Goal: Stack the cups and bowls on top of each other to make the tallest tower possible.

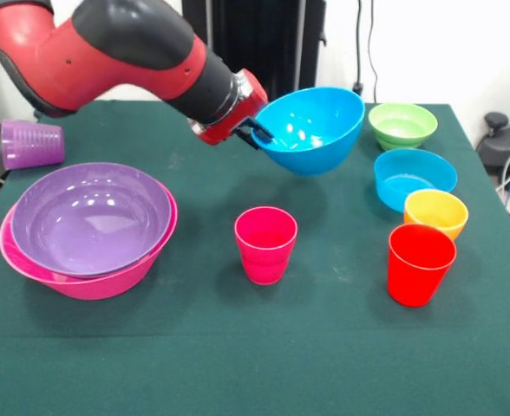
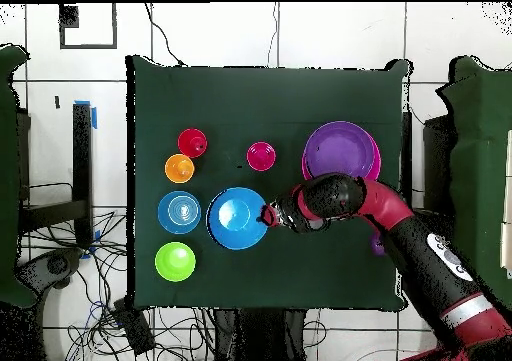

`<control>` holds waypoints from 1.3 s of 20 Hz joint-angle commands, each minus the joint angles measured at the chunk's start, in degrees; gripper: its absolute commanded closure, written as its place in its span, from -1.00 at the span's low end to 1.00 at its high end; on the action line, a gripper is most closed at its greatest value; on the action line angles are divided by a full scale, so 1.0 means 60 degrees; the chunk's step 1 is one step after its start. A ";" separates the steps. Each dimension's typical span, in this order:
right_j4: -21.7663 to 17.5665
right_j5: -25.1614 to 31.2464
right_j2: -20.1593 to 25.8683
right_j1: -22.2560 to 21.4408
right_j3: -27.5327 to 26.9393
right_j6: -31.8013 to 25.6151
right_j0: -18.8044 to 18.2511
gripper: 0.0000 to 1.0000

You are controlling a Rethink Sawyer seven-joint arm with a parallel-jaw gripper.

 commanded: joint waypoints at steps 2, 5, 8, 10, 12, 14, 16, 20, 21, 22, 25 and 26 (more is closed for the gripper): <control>0.0166 0.1121 0.0581 -0.1046 0.0050 -0.1913 0.0303 1.00; 0.0164 0.1242 0.0652 -0.1156 0.0067 -0.2024 0.0268 1.00; 0.0292 0.1615 0.0799 -0.1527 -0.0022 -0.2017 0.0304 1.00; 0.0540 0.1925 0.0880 -0.1724 -0.0088 -0.1835 0.0320 1.00; 0.0715 0.2162 0.0957 -0.1866 -0.0134 -0.1742 0.0325 1.00; 0.0733 0.2197 0.0948 -0.1891 -0.0151 -0.1727 0.0319 1.00; 0.0682 0.2149 0.0903 -0.1891 -0.0202 -0.1720 0.0325 1.00; 0.0701 0.2144 0.0844 -0.1958 -0.0425 -0.1577 0.0392 1.00; 0.0740 0.2211 0.0835 -0.2042 -0.0524 -0.1515 0.0438 1.00; 0.0780 0.2278 0.0826 -0.2127 -0.0624 -0.1452 0.0484 1.00; 0.0741 0.2421 0.0725 -0.2350 -0.0930 -0.1421 0.0587 1.00; 0.0722 0.2448 0.0674 -0.2397 -0.1033 -0.1401 0.0617 1.00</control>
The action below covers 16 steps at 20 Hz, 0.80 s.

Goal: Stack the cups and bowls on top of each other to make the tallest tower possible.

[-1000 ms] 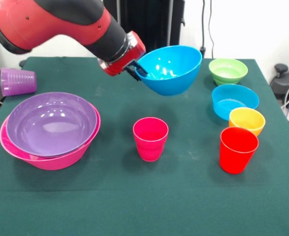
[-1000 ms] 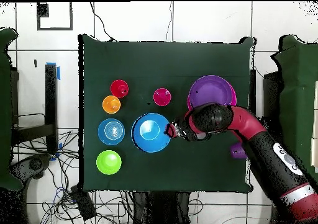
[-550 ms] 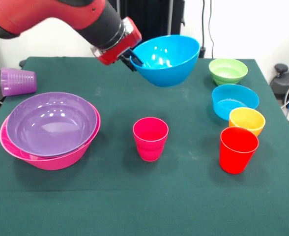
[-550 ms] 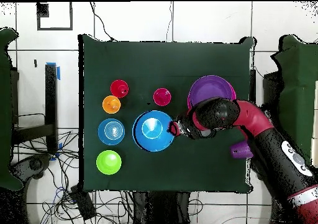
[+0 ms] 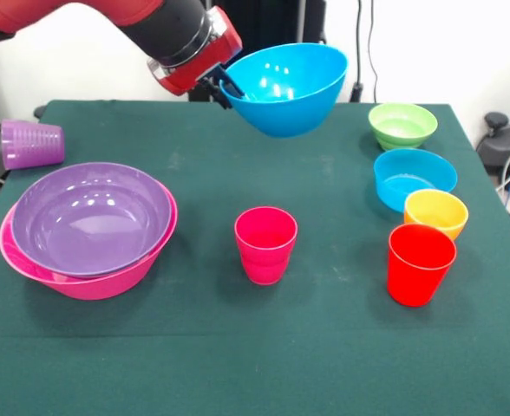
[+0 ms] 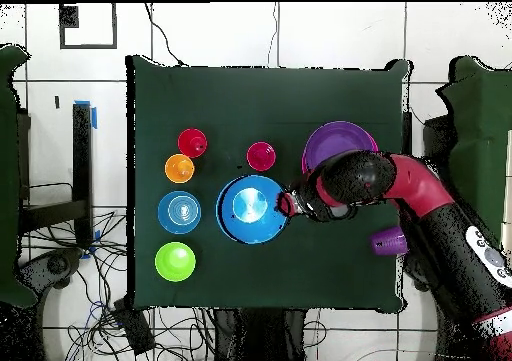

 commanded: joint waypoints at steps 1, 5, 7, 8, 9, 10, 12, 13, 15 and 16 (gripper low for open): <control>0.0040 0.1049 -0.0169 -0.0387 -0.1070 -0.1348 0.0597 1.00; -0.0154 0.1223 -0.0350 -0.0459 -0.1557 -0.1430 0.0704 1.00; -0.0283 0.1234 -0.0410 -0.0447 -0.1773 -0.1525 0.0743 1.00; -0.0361 0.1247 -0.0435 -0.0450 -0.1859 -0.1606 0.0760 1.00; -0.0402 0.1291 -0.0468 -0.0466 -0.1921 -0.1657 0.0765 1.00; -0.0428 0.1331 -0.0490 -0.0496 -0.1999 -0.1695 0.0764 1.00; -0.0470 0.1392 -0.0548 -0.0539 -0.2131 -0.1726 0.0759 1.00; -0.0489 0.1425 -0.0574 -0.0543 -0.2194 -0.1753 0.0753 1.00; -0.0548 0.1503 -0.0627 -0.0559 -0.2322 -0.1849 0.0742 1.00; -0.0567 0.1555 -0.0651 -0.0558 -0.2400 -0.1902 0.0731 1.00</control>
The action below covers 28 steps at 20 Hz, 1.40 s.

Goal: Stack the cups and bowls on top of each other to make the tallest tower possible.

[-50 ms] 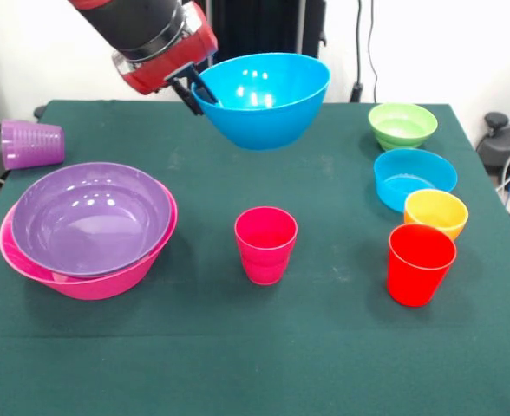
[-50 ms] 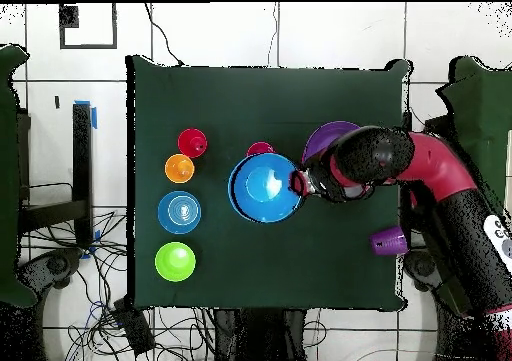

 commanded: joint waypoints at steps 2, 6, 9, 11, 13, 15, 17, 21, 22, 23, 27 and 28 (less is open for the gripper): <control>-0.0589 0.1105 -0.0612 -0.0081 -0.1263 -0.2021 0.0354 1.00; -0.0756 0.1312 -0.0697 0.0138 -0.1752 -0.2437 0.0342 1.00; -0.0916 0.1415 -0.0750 0.0344 -0.2077 -0.2811 0.0276 1.00; -0.1004 0.1466 -0.0779 0.0470 -0.2227 -0.3025 0.0215 1.00; -0.1084 0.1552 -0.0796 0.0571 -0.2381 -0.3219 0.0151 1.00; -0.1191 0.1666 -0.0792 0.0649 -0.2556 -0.3427 0.0097 1.00; -0.1330 0.1727 -0.0765 0.0727 -0.2705 -0.3658 0.0043 1.00; -0.1630 0.1788 -0.0770 0.0891 -0.3009 -0.3898 0.0004 1.00; -0.1705 0.1796 -0.0770 0.0911 -0.3053 -0.3948 -0.0007 1.00; -0.1766 0.1821 -0.0773 0.0926 -0.3069 -0.4010 -0.0050 1.00; -0.1946 0.1684 -0.0800 0.1081 -0.3163 -0.4155 -0.0151 1.00; -0.1995 0.1666 -0.0798 0.1112 -0.3187 -0.4231 -0.0166 1.00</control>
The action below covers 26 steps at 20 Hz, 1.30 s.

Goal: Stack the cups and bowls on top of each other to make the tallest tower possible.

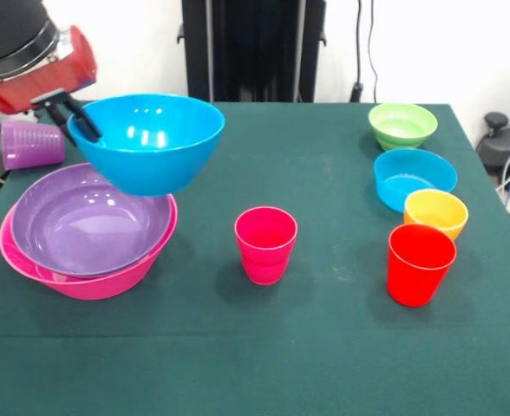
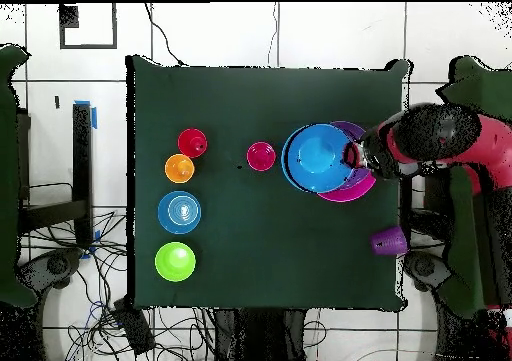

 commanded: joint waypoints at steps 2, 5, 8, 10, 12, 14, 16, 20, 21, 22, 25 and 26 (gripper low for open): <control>-0.0996 0.0662 -0.0628 0.0753 -0.0757 -0.4083 0.0044 1.00; -0.1069 0.0570 -0.0657 0.0877 -0.0846 -0.4132 0.0021 1.00; -0.1158 0.0432 -0.0724 0.0980 -0.0906 -0.4156 0.0021 1.00; -0.1287 0.0335 -0.0770 0.1044 -0.0922 -0.4297 0.0009 1.00; -0.1369 0.0320 -0.0769 0.1055 -0.0910 -0.4457 -0.0015 1.00; -0.1402 0.0373 -0.0748 0.1030 -0.0882 -0.4612 -0.0048 1.00; -0.1408 0.0436 -0.0727 0.1020 -0.0881 -0.4748 -0.0065 1.00; -0.1414 0.0489 -0.0703 0.1058 -0.0960 -0.4959 -0.0042 1.00; -0.1413 0.0505 -0.0716 0.1068 -0.0988 -0.4978 -0.0036 1.00; -0.1404 0.0551 -0.0711 0.1075 -0.1042 -0.5040 -0.0018 1.00; -0.1429 0.0633 -0.0712 0.1109 -0.1158 -0.5282 -0.0017 1.00; -0.1444 0.0649 -0.0711 0.1116 -0.1187 -0.5371 -0.0021 1.00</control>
